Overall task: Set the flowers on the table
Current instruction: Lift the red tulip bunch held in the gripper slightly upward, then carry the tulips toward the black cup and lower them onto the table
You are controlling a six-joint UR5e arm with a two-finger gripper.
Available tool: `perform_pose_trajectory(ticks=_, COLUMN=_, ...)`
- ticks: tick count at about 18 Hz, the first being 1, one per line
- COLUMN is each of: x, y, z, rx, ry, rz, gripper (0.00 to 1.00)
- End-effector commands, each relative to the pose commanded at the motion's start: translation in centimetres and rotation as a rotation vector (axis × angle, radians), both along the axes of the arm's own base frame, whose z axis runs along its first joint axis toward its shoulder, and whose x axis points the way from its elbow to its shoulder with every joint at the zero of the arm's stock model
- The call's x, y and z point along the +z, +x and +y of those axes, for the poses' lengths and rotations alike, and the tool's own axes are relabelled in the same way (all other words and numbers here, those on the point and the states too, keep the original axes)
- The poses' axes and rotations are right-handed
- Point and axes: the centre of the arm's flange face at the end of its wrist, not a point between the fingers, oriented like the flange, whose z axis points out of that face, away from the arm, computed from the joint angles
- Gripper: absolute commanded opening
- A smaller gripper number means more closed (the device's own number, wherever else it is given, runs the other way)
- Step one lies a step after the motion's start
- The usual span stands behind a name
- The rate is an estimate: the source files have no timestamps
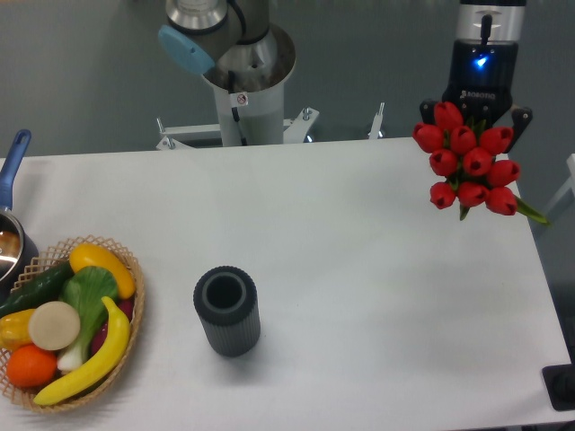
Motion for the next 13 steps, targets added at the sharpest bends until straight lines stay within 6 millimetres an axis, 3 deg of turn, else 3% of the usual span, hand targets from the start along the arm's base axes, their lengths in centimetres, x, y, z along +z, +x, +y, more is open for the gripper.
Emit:
perform_pose_trajectory(ticks=4, x=-2.7, y=1.9, z=3.9, rx=-0.044, ry=-0.215, rz=0.018, gripper=0.44)
perform_pose_trajectory(ticks=13, x=-10.1, y=4.6, z=10.2, rx=-0.147, ry=-0.582, rz=0.020, gripper=0.45)
